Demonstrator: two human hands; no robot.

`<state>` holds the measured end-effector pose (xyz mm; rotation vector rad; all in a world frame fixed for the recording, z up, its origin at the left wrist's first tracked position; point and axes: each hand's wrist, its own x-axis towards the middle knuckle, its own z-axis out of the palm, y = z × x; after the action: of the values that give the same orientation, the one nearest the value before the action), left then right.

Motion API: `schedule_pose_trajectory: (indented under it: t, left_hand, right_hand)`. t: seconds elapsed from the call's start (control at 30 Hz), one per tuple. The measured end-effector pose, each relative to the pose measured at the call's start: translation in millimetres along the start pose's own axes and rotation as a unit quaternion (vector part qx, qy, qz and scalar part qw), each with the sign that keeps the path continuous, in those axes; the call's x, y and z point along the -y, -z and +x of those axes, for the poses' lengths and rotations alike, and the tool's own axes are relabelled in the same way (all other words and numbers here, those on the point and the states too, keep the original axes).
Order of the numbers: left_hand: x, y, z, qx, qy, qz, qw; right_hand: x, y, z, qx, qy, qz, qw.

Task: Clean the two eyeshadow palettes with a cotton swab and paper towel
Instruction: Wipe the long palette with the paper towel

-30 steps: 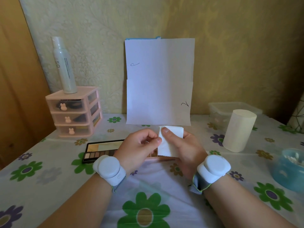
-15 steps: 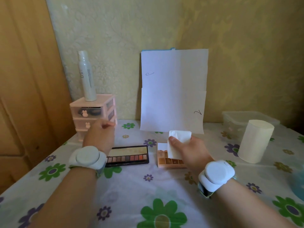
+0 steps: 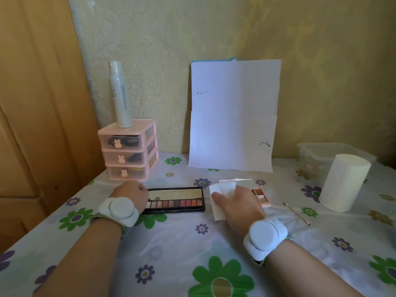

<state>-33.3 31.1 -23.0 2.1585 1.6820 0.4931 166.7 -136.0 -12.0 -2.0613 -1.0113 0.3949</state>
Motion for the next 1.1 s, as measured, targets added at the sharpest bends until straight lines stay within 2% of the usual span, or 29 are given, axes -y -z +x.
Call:
schedule_pose_trajectory:
  t: [0.03, 0.13, 0.17, 0.3, 0.43, 0.5, 0.67, 0.77, 0.83, 0.97, 1.03, 1.1]
  left_hand:
    - [-3.3, -2.3, -4.9, 0.012, -0.014, -0.016, 1.0]
    - [-11.7, -9.0, -4.4, -0.035, 0.002, -0.175, 0.984]
    - [-14.6, -10.0, -3.3, -0.03, -0.007, -0.155, 0.987]
    - [-14.9, -18.1, -1.2, -0.009, -0.004, -0.195, 0.981]
    - [-21.7, -18.3, -3.7, 0.03, 0.027, -0.311, 0.95]
    - [-33.3, -14.4, -13.8, 0.049, 0.051, -0.378, 0.923]
    - [-57.8, -11.9, -38.9, 0.13, 0.101, -0.594, 0.788]
    - [-66.1, -12.0, -46.2, 0.131, 0.098, -0.669, 0.726]
    - [-66.5, -14.7, -46.9, 0.133, 0.101, -0.682, 0.712]
    - [-66.3, -14.9, -49.7, 0.184, 0.117, -0.679, 0.701]
    - [-70.9, -10.9, -52.5, 0.186, 0.12, -0.67, 0.708]
    - [-77.9, -7.7, -54.5, 0.19, 0.108, -0.663, 0.717]
  right_hand:
    - [-1.5, 0.7, 1.5, 0.0, 0.001, 0.001, 1.0]
    - [-4.0, 2.6, 2.7, -0.003, 0.009, 0.009, 1.0]
    - [-3.5, 2.4, 2.2, -0.001, 0.01, 0.007, 1.0]
    - [-1.3, -1.1, 2.8, 0.014, 0.026, -0.002, 1.0]
    - [-1.0, -2.5, 3.5, 0.009, 0.021, 0.029, 0.999]
    - [-2.1, -1.9, 2.7, 0.001, 0.015, 0.058, 0.998]
    - [-5.1, 2.0, 1.0, -0.017, 0.022, 0.12, 0.992]
    - [-3.7, 5.9, 2.4, -0.045, 0.033, 0.155, 0.986]
    - [-3.5, 3.4, 2.6, -0.065, 0.042, 0.164, 0.983]
    - [-4.7, 0.3, 1.7, -0.071, 0.048, 0.18, 0.98]
    - [-4.7, 6.1, 3.9, -0.086, 0.045, 0.159, 0.982]
    - [-4.8, 13.8, 6.8, -0.135, 0.08, 0.115, 0.981]
